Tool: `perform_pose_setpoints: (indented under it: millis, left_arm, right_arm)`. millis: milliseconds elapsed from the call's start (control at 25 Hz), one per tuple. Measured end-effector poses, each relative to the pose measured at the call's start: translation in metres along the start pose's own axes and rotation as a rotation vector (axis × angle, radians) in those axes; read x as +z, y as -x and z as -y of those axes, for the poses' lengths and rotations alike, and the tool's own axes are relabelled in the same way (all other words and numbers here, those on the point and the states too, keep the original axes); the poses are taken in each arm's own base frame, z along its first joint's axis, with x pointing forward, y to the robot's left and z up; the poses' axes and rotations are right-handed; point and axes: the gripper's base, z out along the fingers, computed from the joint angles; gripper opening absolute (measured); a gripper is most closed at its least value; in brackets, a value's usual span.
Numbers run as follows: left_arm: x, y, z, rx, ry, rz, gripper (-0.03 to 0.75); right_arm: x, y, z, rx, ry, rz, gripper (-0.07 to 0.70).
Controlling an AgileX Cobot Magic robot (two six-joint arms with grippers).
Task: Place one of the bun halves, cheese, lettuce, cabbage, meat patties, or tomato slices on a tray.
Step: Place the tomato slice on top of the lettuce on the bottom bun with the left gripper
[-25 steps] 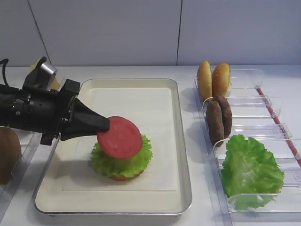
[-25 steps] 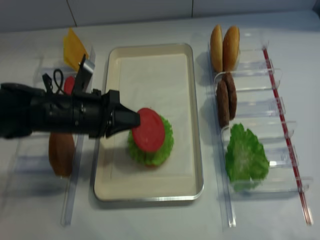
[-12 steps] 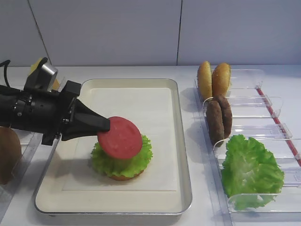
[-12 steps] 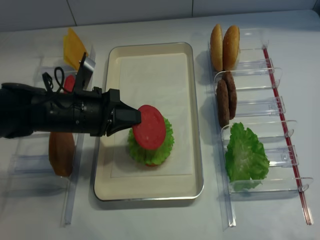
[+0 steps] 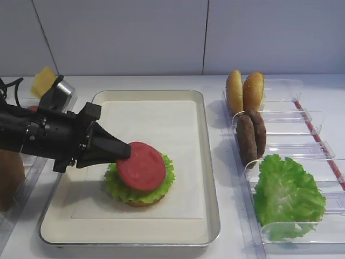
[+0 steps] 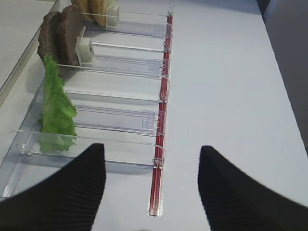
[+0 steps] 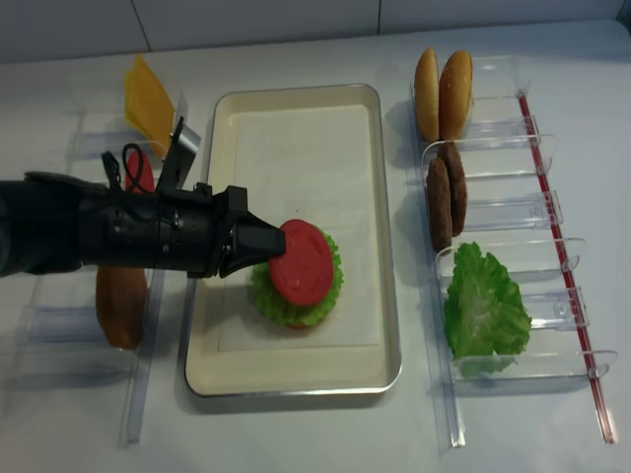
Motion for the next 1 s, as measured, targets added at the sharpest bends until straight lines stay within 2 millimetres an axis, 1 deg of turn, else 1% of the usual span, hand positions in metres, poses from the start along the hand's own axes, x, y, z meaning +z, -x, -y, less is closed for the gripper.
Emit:
perform_pose_setpoints:
  millis: [120, 640, 720, 760, 840, 920, 1000]
  left_arm:
    - [0.0003, -0.0006, -0.0034, 0.012, 0.031, -0.008, 0.031]
    - [0.0002, -0.0006, -0.0061, -0.001, 0.061, -0.007, 0.032]
    - [0.0002, -0.0006, -0.0061, -0.001, 0.061, -0.007, 0.055]
    - [0.0002, -0.0007, -0.0062, 0.0, 0.062, -0.009, 0.075]
    - [0.0002, -0.0008, -0.0063, 0.001, 0.063, -0.01, 0.162]
    - [0.0002, -0.0008, -0.0063, 0.001, 0.063, -0.01, 0.283]
    - [0.0002, -0.0008, -0.0063, 0.001, 0.063, -0.01, 0.429]
  right_arm:
    - [0.0, 0.0, 0.0, 0.0, 0.0, 0.0, 0.449]
    - [0.0, 0.0, 0.0, 0.0, 0.0, 0.0, 0.449]
    - [0.0, 0.0, 0.0, 0.0, 0.0, 0.0, 0.449]
    - [0.0, 0.0, 0.0, 0.0, 0.0, 0.0, 0.449]
    - [0.0, 0.0, 0.0, 0.0, 0.0, 0.0, 0.449]
    - [0.0, 0.0, 0.0, 0.0, 0.0, 0.0, 0.449]
    - [0.0, 0.0, 0.0, 0.0, 0.0, 0.0, 0.449]
